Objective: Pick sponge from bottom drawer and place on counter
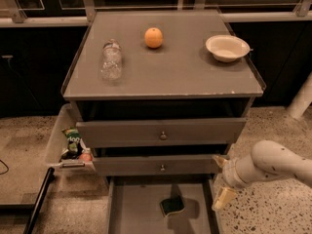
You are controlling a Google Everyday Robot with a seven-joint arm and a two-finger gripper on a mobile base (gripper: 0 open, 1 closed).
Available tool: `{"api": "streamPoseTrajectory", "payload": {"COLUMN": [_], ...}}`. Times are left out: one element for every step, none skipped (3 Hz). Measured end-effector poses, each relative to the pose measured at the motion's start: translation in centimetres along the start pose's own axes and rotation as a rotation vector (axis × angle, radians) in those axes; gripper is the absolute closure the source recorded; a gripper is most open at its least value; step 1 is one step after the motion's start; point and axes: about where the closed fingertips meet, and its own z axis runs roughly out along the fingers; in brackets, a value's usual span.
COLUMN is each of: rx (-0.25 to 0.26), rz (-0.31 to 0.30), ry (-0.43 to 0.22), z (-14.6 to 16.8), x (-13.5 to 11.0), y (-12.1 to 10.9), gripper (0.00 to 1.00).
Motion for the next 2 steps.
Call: {"api": "streamPoseTrajectory", "payload": {"rx": [-0.047,-0.047], "rz": [0.026,0.026], "ry": [-0.009,-0.009], "z": [4.78,4.80], "x": [2.96,2.97], "y": [1.01,1.01], "gripper": [0.00,0.00]}}
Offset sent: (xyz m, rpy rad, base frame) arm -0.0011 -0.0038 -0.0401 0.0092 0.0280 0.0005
